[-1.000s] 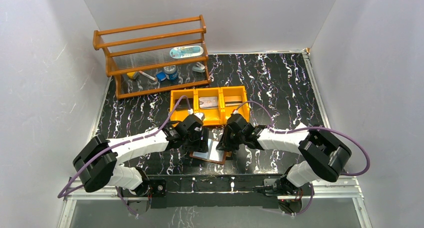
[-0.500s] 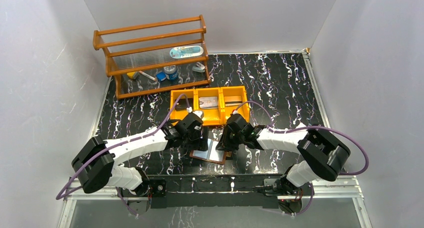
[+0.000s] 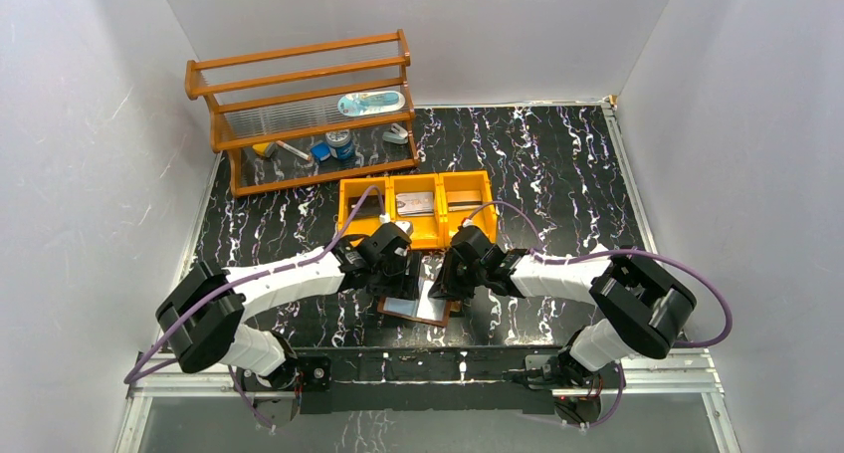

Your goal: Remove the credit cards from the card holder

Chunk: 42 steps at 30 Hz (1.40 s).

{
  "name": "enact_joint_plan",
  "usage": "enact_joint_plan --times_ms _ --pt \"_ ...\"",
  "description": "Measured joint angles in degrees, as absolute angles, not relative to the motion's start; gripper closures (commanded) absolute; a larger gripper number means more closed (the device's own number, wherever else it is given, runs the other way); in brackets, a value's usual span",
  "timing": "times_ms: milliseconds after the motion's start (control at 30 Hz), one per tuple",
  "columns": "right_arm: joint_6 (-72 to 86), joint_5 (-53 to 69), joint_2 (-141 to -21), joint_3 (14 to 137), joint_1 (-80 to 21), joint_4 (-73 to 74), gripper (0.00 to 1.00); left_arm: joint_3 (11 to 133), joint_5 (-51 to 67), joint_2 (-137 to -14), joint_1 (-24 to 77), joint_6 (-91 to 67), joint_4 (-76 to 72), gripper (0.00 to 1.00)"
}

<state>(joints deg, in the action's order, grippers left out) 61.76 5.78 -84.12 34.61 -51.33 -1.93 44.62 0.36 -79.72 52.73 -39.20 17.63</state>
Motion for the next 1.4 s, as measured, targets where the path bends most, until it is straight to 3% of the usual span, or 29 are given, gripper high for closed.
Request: enact_joint_plan --times_ms 933,1133,1400 --pt "62.8 6.7 -84.9 34.0 -51.3 -4.1 0.74 45.9 -1.6 -82.7 52.7 -39.0 19.6 0.37" --pt "62.8 6.7 -84.9 34.0 -51.3 -4.1 0.74 46.3 -1.9 -83.3 52.7 -38.9 20.1 0.41" --pt "62.8 7.1 -85.3 34.0 -51.3 -4.8 0.74 45.5 4.4 -83.7 52.7 -38.4 15.4 0.42"
